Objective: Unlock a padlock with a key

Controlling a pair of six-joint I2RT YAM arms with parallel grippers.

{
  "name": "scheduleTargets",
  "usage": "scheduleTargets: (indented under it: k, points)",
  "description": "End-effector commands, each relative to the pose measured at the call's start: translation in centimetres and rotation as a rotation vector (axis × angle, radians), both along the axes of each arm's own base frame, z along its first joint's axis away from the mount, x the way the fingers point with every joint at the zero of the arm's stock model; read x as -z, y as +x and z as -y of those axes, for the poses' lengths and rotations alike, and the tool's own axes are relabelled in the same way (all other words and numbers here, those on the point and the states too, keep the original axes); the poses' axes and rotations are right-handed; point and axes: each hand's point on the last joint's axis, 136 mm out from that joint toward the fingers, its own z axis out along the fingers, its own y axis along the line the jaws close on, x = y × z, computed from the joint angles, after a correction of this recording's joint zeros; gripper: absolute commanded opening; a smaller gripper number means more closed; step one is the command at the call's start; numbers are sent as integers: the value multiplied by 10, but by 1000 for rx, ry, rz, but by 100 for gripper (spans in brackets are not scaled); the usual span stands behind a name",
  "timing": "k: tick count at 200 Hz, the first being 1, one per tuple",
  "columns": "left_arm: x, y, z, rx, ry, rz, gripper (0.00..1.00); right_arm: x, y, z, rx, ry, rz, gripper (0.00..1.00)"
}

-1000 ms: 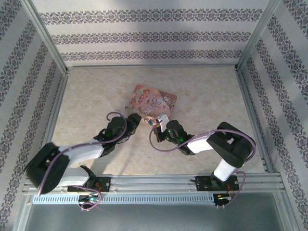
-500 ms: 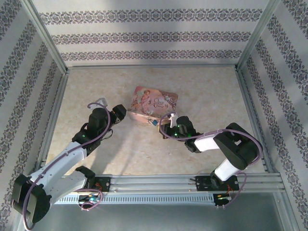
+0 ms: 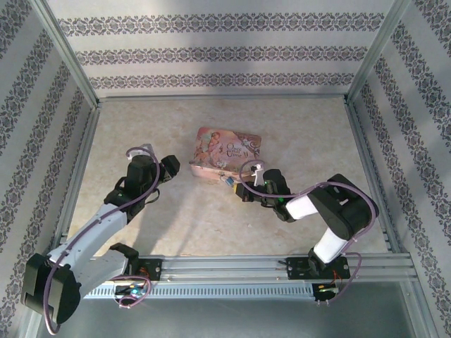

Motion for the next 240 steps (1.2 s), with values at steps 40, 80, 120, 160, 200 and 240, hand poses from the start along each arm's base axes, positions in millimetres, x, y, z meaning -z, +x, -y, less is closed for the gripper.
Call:
scheduleTargets:
  k: [40, 80, 120, 160, 200, 240]
  points:
    - [-6, 17, 2, 102, -2, 5, 76, -2, -4, 9, 18, 11, -39, 26]
    - [-9, 43, 5, 192, 6, -1, 84, -30, -7, 21, 21, 2, -9, 40]
    - [17, 74, 28, 314, -19, -98, 85, -46, -13, 8, -28, 88, -79, 59]
    - [40, 100, 48, 393, -65, -151, 84, -50, -2, 6, -4, 89, -66, 75]
    - [69, 106, 64, 441, -87, -232, 77, -54, 12, 3, 5, 90, -49, 87]
    - [98, 87, 58, 414, -77, -321, 69, -59, 31, 11, 20, 77, -23, 93]
